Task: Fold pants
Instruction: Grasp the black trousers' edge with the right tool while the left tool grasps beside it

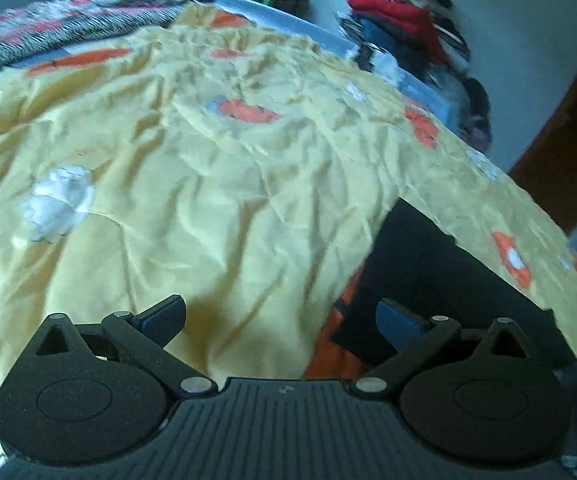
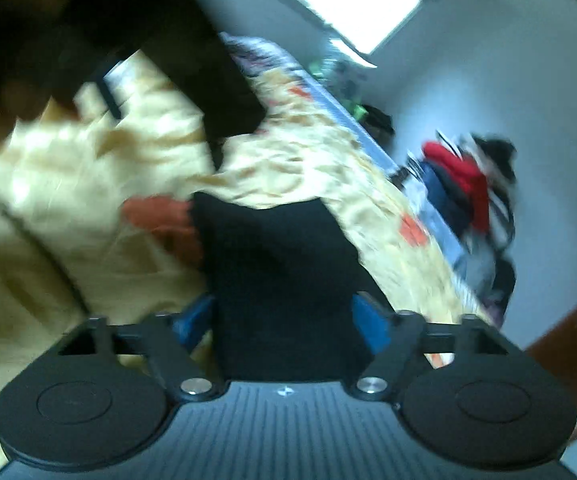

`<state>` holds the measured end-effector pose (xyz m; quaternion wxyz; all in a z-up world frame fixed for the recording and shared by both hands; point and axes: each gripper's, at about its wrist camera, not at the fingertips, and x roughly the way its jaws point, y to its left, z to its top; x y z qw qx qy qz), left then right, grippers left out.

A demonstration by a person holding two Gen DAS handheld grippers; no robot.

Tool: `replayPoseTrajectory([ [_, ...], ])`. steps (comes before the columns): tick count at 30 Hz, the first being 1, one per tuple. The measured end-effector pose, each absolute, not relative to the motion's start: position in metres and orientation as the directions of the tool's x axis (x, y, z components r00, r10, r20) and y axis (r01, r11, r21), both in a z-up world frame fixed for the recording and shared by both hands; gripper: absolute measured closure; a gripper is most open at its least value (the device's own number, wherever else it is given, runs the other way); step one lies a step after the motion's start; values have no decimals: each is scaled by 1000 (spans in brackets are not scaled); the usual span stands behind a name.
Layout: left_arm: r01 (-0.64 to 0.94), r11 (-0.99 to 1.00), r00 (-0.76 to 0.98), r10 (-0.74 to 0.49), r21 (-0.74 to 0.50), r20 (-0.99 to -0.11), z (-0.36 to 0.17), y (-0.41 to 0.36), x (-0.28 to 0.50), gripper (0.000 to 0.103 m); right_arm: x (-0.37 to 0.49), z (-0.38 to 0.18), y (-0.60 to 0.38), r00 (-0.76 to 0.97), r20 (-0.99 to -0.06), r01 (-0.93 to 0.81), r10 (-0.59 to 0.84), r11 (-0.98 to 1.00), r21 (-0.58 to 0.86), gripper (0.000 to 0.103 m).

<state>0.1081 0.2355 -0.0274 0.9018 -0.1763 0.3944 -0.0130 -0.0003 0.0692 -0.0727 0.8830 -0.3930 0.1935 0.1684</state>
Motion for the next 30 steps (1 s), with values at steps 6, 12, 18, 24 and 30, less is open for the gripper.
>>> replayPoseTrajectory([
  [6, -61, 871, 630, -345, -488, -696, -44, 236, 122, 1, 13, -84, 87, 869, -477, -457, 129, 577, -677, 49],
  [12, -31, 755, 578, -521, -655, -628, -56, 229, 137, 1, 39, -77, 77, 868, -466, -447, 171, 677, -584, 79],
  [18, -36, 540, 519, -709, -841, -477, -76, 204, 175, 1, 56, -26, 8, 836, -460, -411, 300, 897, -162, 79],
  [24, -54, 554, 534, -687, -830, -493, -77, 177, 199, 9, 51, -4, -53, 723, -466, -493, 509, 854, 167, 79],
  [30, -29, 732, 565, -550, -681, -615, -71, 166, 195, 80, 102, -40, -64, 739, -630, -257, 239, 964, 64, 79],
])
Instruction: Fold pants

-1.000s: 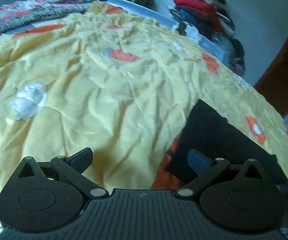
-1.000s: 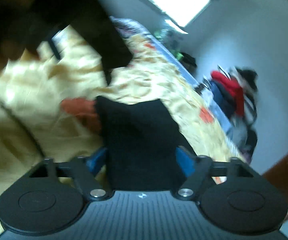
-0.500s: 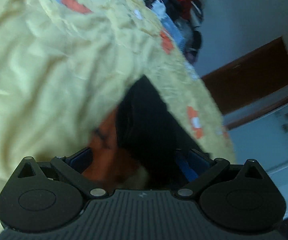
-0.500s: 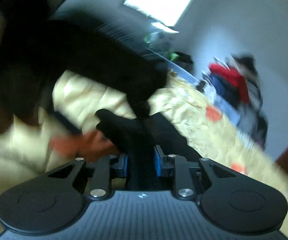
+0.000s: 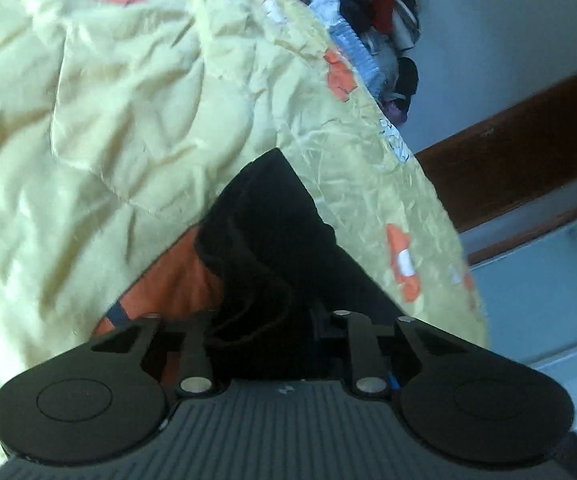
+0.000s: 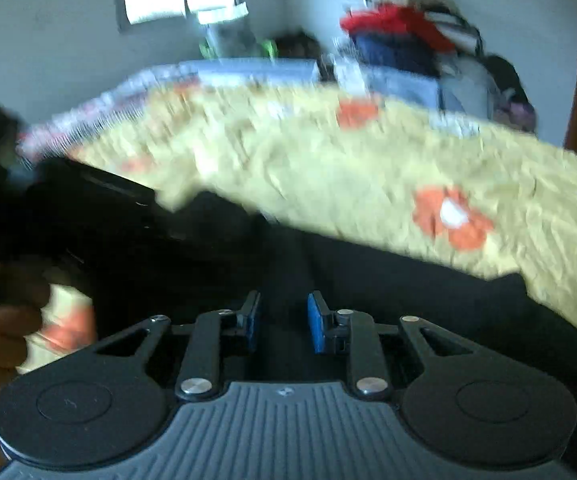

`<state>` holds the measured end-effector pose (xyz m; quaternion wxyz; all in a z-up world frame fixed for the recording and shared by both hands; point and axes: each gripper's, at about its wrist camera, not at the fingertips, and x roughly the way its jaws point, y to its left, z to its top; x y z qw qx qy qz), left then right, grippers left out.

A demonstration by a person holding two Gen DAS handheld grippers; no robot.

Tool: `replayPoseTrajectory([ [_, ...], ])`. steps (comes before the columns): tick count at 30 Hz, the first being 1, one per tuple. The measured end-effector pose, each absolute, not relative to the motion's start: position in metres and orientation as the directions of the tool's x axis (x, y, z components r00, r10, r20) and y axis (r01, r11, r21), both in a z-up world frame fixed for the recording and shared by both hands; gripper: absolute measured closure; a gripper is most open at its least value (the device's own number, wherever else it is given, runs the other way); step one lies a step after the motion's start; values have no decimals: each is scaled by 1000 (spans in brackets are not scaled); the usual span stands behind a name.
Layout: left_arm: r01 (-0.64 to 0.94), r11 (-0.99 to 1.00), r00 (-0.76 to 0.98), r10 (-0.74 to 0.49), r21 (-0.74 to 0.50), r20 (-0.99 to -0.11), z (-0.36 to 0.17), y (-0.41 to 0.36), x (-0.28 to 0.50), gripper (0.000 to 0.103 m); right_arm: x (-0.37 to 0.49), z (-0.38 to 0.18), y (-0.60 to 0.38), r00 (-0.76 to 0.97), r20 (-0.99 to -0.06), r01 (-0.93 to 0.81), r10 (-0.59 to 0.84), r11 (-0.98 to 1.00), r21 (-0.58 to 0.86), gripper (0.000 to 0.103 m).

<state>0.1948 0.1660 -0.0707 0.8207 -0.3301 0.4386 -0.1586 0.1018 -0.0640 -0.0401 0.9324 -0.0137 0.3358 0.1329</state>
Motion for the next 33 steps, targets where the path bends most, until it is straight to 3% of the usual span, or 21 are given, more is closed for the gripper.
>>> replayPoseTrajectory([
  [4, 68, 835, 664, -446, -545, -600, -47, 152, 168, 83, 100, -43, -49, 765, -596, -279, 246, 959, 37, 78],
  [9, 213, 915, 818, -359, -342, -450, 6, 106, 107, 83, 78, -14, -62, 809, -448, -328, 380, 925, 193, 78],
  [15, 294, 897, 840, -407, -330, -360, 31, 67, 75, 83, 50, 1, -107, 853, -336, -287, 398, 897, 336, 78],
  [25, 446, 847, 770, -528, -289, -359, 43, -20, 38, 83, -21, 6, -187, 922, -249, -176, 296, 894, 412, 78],
  [33, 576, 775, 650, -627, -259, -430, 22, -121, 20, 82, -73, -17, -268, 949, -286, 8, 134, 895, 447, 78],
])
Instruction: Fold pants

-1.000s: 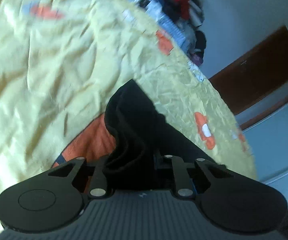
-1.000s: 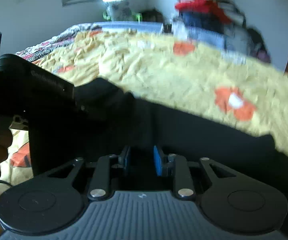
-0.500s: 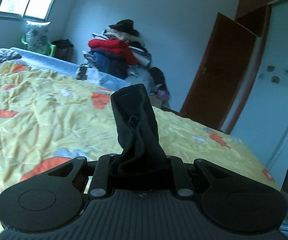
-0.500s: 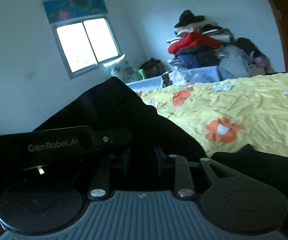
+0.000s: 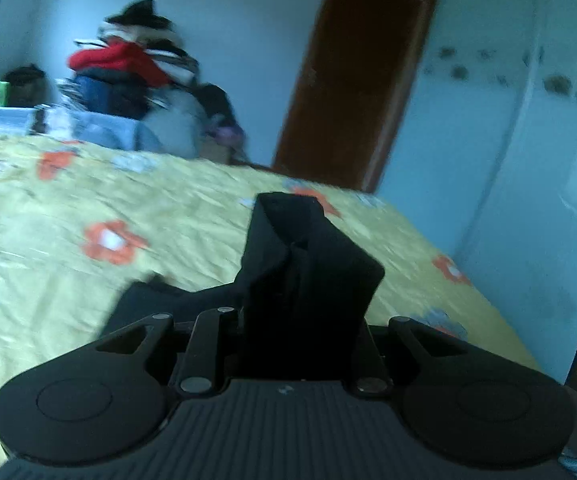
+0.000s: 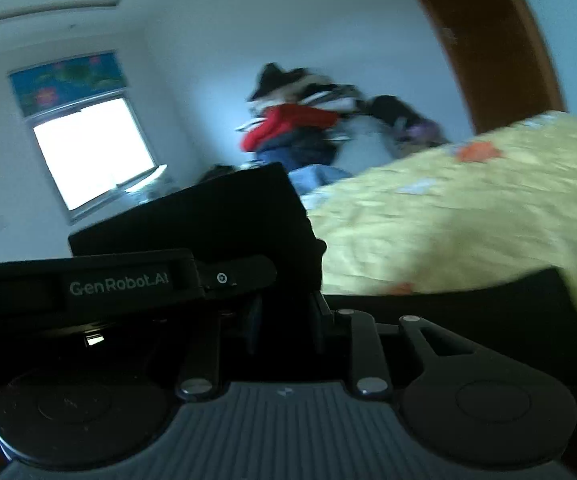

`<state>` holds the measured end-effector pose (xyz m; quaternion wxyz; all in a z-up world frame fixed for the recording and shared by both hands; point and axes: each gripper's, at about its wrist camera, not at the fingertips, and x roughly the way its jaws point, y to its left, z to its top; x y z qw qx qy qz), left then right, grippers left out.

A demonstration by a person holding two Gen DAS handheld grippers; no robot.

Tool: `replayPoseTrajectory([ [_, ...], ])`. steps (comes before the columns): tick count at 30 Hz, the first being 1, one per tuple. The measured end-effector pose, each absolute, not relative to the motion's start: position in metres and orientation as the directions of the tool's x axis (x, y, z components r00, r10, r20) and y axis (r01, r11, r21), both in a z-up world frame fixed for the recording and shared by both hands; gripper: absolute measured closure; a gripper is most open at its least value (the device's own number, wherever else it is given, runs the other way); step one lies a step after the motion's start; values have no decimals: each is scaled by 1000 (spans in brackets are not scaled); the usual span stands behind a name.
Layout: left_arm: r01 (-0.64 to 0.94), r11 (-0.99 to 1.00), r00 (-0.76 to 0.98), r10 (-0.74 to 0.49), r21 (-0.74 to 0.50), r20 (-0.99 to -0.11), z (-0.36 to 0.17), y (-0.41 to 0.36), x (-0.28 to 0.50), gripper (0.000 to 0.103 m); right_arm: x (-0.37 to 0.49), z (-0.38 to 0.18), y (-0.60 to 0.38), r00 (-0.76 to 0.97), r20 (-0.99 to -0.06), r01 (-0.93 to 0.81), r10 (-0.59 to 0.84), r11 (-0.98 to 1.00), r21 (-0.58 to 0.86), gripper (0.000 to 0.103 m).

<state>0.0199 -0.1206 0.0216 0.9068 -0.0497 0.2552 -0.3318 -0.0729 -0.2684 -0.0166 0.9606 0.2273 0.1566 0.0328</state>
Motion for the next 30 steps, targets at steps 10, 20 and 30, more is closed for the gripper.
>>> replayPoseTrajectory([
  [10, 686, 687, 512, -691, -241, -510, -25, -207, 17, 57, -103, -48, -341, 915, -400, 245, -58, 866, 436, 77],
  [20, 692, 697, 584, -694, -189, -421, 8, -143, 23, 4, -154, -36, -391, 832, -421, 515, -360, 783, 349, 78],
  [30, 532, 846, 617, -358, 36, -701, -45, -155, 131, 16, -50, -38, -332, 798, -551, 274, -244, 961, -30, 40],
])
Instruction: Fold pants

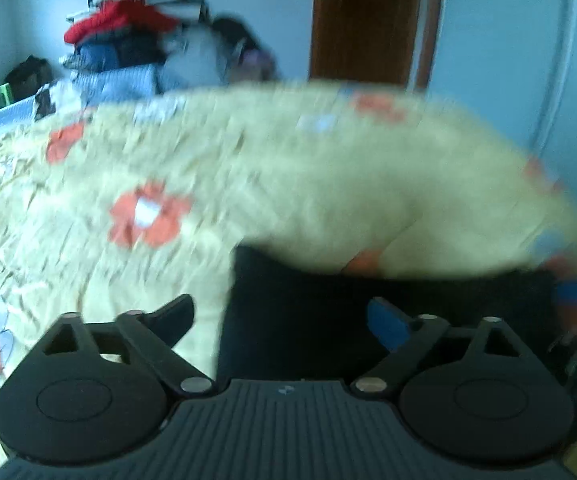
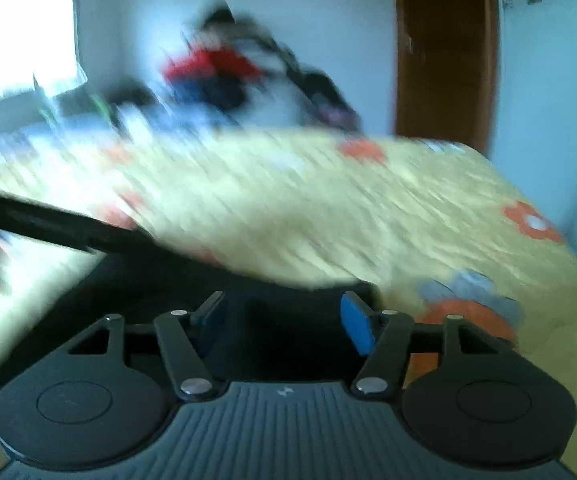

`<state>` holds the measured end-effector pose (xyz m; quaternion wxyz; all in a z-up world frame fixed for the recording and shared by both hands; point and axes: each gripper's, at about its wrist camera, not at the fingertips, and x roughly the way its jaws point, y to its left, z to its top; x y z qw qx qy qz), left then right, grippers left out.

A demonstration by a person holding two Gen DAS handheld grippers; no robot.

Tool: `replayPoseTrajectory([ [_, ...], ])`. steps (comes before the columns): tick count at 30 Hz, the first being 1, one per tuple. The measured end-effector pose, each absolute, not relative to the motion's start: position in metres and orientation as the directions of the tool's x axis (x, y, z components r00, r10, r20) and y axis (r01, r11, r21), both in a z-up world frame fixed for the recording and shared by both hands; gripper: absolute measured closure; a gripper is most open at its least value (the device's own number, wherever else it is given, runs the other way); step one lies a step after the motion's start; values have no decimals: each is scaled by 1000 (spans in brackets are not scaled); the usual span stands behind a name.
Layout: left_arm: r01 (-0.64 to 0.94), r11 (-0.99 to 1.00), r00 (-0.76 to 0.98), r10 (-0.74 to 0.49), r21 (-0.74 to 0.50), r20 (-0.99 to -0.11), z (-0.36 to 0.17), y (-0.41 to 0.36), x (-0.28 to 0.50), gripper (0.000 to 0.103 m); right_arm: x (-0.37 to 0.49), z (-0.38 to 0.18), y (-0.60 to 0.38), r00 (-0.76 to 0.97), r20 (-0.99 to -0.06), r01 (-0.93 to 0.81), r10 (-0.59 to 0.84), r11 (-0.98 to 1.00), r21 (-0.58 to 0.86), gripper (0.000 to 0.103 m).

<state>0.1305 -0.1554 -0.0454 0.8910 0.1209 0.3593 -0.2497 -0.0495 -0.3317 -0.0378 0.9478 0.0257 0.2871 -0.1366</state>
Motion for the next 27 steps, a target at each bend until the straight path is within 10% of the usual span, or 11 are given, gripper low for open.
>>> replayPoseTrajectory([
  [4, 445, 895, 642, -330, -14, -692, -54, -122, 144, 16, -72, -29, -363, 834, -482, 363, -269, 925, 111, 36],
  [10, 460, 871, 544, -429, -171, -721, -57, -119, 167, 16, -51, -51, -429, 864, -496, 223, 83, 820, 527, 37],
  [12, 430, 858, 494, -485, -283, -721, -62, -117, 177, 19, -45, -59, -435, 866, -482, 204, 130, 788, 581, 72],
  [15, 412, 826, 484, -555, -384, -676, -63, -113, 179, 74, -38, -55, -418, 849, -505, 151, 153, 847, 510, 94],
  [19, 401, 836, 531, -545, -373, -649, -61, -110, 177, 85, -43, -23, -394, 894, -437, 86, 98, 920, 382, 94],
  [23, 356, 856, 563, -516, -374, -646, -66, -106, 179, 85, -26, -30, -400, 881, -466, 104, 78, 930, 353, 94],
  [27, 404, 872, 582, -479, -277, -658, -56, -105, 174, 44, -28, -56, -420, 835, -544, 214, 80, 864, 456, 79],
])
